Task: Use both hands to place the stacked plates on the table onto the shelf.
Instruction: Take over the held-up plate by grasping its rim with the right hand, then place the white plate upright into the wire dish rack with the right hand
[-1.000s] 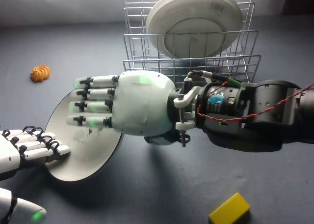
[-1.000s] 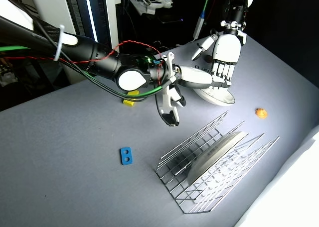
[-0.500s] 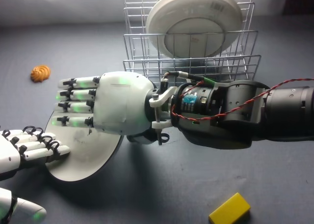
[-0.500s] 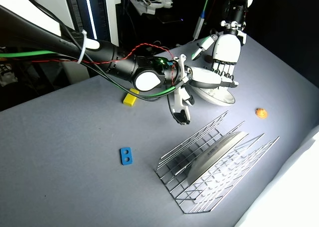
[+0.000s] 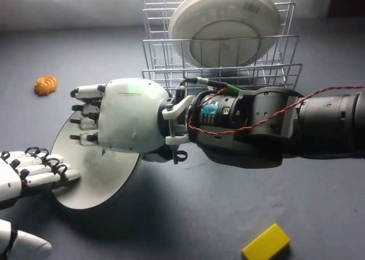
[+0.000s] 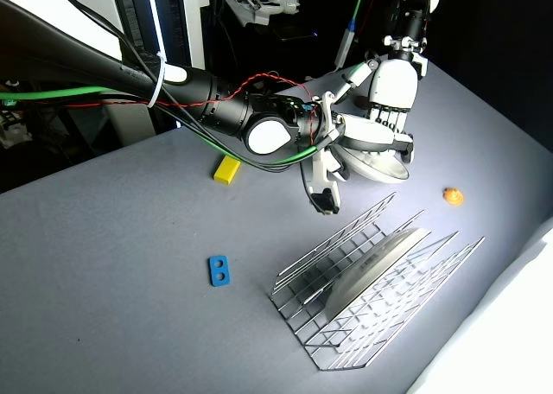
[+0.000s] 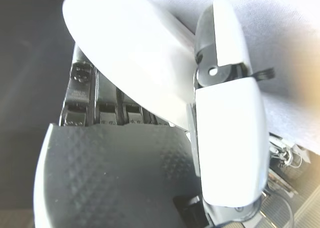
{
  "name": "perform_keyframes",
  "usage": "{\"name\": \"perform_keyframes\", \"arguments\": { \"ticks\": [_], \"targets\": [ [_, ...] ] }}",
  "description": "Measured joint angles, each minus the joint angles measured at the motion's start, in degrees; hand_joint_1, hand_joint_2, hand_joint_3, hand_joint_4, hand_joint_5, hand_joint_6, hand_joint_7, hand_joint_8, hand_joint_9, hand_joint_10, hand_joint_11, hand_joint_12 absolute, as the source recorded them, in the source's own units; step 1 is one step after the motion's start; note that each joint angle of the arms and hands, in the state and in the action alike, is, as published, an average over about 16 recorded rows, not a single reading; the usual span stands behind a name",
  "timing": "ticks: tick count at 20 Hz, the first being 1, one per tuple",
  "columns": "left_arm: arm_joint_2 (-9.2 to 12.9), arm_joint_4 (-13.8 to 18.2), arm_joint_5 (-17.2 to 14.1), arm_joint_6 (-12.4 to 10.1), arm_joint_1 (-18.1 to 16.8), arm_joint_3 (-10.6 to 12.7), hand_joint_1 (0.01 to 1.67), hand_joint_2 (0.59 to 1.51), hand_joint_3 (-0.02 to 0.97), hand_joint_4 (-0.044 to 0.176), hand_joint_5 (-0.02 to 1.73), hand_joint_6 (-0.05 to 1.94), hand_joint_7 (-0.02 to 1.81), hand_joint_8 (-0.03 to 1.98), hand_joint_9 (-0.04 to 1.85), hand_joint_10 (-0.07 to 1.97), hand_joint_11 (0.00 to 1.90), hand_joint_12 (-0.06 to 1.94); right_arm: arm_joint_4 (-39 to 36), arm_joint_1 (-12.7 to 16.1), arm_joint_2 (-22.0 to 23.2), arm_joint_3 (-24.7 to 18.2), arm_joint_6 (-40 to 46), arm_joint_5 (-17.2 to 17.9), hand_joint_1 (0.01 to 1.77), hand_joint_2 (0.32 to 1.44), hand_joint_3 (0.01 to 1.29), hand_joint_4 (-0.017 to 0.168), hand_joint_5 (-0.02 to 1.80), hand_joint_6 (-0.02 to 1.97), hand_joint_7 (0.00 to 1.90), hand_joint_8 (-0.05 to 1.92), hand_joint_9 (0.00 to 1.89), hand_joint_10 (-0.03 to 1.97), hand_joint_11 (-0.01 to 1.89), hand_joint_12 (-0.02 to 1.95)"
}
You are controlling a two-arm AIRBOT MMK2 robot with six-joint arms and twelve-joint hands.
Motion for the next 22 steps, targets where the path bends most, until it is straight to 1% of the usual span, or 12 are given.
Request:
{"name": "perform_keyframes", "arguments": {
  "ticks": [3,6,10,12,15,17,22],
  "targets": [
    [0.0,-0.3,-0.4,0.0,0.1,0.2,0.01,1.105,0.012,-0.009,-0.01,-0.03,0.0,-0.01,-0.02,-0.05,0.02,0.02,-0.1,0.4,-0.1,0.0,0.0,-0.1,1.13,1.02,0.01,-0.002,0.51,0.19,0.54,0.21,0.54,0.36,0.28,1.09],
    [0.0,-0.6,-0.8,-0.1,0.1,0.4,0.01,1.107,0.012,-0.009,-0.01,-0.04,0.0,-0.01,-0.02,-0.05,0.02,0.02,-0.2,0.6,0.0,0.0,0.1,-0.1,1.14,1.01,0.01,-0.004,0.63,0.31,0.7,0.38,0.72,0.55,0.43,1.23],
    [0.1,-0.9,-1.3,-0.1,-0.8,0.8,0.02,1.11,0.012,-0.008,-0.01,-0.03,0.0,-0.01,-0.01,-0.04,0.02,0.01,-0.2,0.8,0.2,-0.3,0.1,0.1,1.16,0.99,0.01,-0.008,0.72,0.47,0.84,0.6,0.89,0.77,0.64,1.2],
    [0.2,-1.1,-1.7,0.0,-1.7,1.1,0.02,1.111,0.012,-0.007,0.0,-0.03,0.01,-0.01,-0.01,-0.03,0.02,0.01,-0.2,0.9,0.4,-0.4,0.1,0.2,1.17,0.99,0.01,-0.009,0.74,0.55,0.89,0.71,0.95,0.88,0.73,1.17],
    [0.5,-1.3,-2.2,0.0,-3.3,1.8,0.02,1.11,0.012,-0.006,0.0,-0.02,0.01,-0.01,0.0,-0.02,0.02,0.01,-0.1,0.8,0.7,-0.9,0.2,0.5,1.18,0.97,0.01,-0.009,0.75,0.66,0.92,0.85,0.99,1.02,0.82,1.14],
    [0.7,-1.4,-2.5,0.0,-4.6,2.3,0.02,1.109,0.012,-0.005,0.01,-0.01,0.01,-0.01,0.0,-0.01,0.02,0.01,0.0,0.7,1.0,-1.2,0.2,0.6,1.19,0.97,0.01,-0.01,0.75,0.68,0.94,0.9,1.0,1.03,0.84,1.13],
    [1.2,-1.8,-2.9,0.1,-8.7,4.0,0.02,1.11,0.012,-0.002,0.02,0.0,0.01,0.0,0.01,0.01,0.02,0.01,0.2,0.2,2.2,-2.9,0.2,1.1,1.2,0.97,0.01,-0.011,0.76,0.69,0.98,0.91,1.0,1.04,0.84,1.16]
  ]
}}
